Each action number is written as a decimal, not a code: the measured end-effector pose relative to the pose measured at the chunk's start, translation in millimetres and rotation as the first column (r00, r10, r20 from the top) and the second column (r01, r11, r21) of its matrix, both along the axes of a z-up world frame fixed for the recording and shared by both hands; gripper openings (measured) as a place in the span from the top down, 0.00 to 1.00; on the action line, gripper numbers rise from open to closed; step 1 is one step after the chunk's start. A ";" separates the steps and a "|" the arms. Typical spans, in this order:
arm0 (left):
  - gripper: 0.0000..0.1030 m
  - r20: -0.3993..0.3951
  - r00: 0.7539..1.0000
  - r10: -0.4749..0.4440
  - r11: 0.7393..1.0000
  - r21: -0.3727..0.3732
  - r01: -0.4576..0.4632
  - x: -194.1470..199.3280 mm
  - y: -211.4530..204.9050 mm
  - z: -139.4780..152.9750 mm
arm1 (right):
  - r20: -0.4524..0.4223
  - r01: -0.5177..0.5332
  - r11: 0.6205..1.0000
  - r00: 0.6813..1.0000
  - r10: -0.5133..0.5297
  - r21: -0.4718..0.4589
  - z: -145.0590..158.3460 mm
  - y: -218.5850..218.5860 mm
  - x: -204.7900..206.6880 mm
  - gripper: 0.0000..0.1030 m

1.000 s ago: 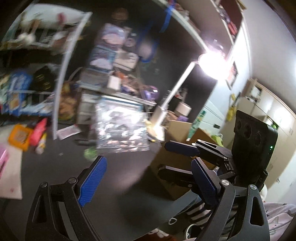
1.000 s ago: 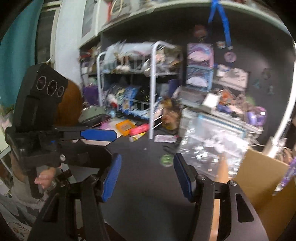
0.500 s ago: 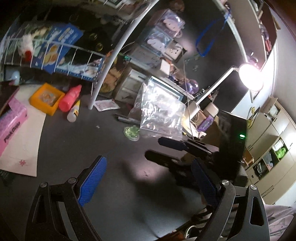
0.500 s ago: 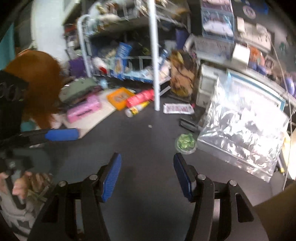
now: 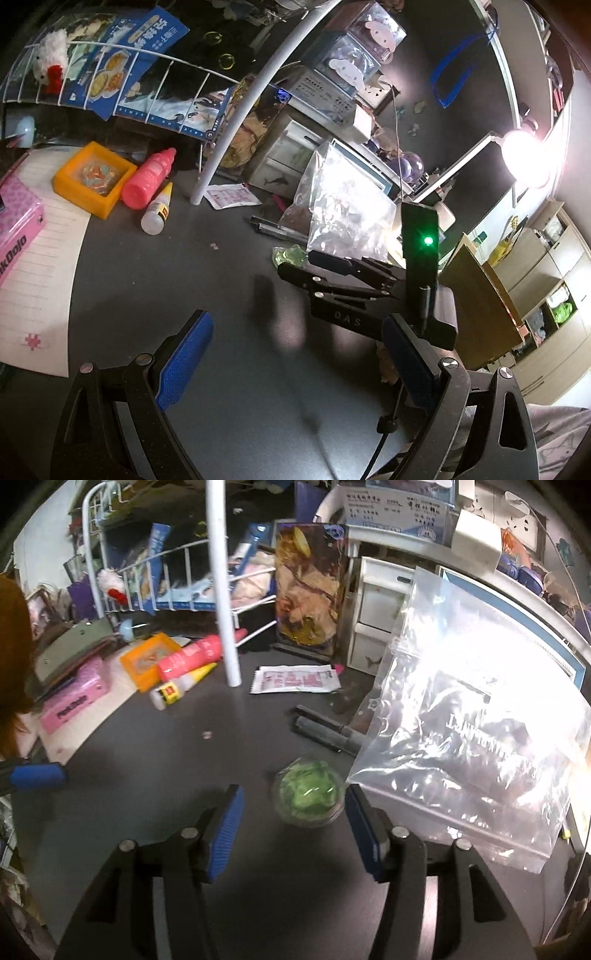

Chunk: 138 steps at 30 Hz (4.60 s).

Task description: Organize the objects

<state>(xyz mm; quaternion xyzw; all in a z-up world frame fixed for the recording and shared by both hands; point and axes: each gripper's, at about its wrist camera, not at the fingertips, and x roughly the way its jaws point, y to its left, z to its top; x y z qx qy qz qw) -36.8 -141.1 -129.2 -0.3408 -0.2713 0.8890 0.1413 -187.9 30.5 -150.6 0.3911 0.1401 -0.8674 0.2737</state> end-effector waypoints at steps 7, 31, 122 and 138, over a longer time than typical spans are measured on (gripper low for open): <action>0.10 0.007 1.000 0.001 1.000 0.004 -0.001 -5.4 -0.5 -1.2 | 0.010 0.010 1.000 1.000 -0.010 0.016 -4.6 -3.1 -11.4 0.68; 0.10 -0.039 0.999 -0.020 0.999 0.027 0.021 17.8 13.1 18.6 | -0.009 -0.179 0.981 0.984 0.179 -0.069 29.5 -4.1 69.0 0.79; 0.30 -0.118 0.877 -0.465 0.880 -0.167 0.444 -49.1 267.7 117.6 | -0.289 0.087 0.972 0.946 -0.150 -0.219 145.4 254.8 169.0 0.67; 0.05 -0.201 0.910 -0.364 0.912 -0.276 0.304 -20.1 238.7 131.2 | -0.328 0.115 0.971 0.927 -0.181 -0.211 155.6 248.5 175.5 0.28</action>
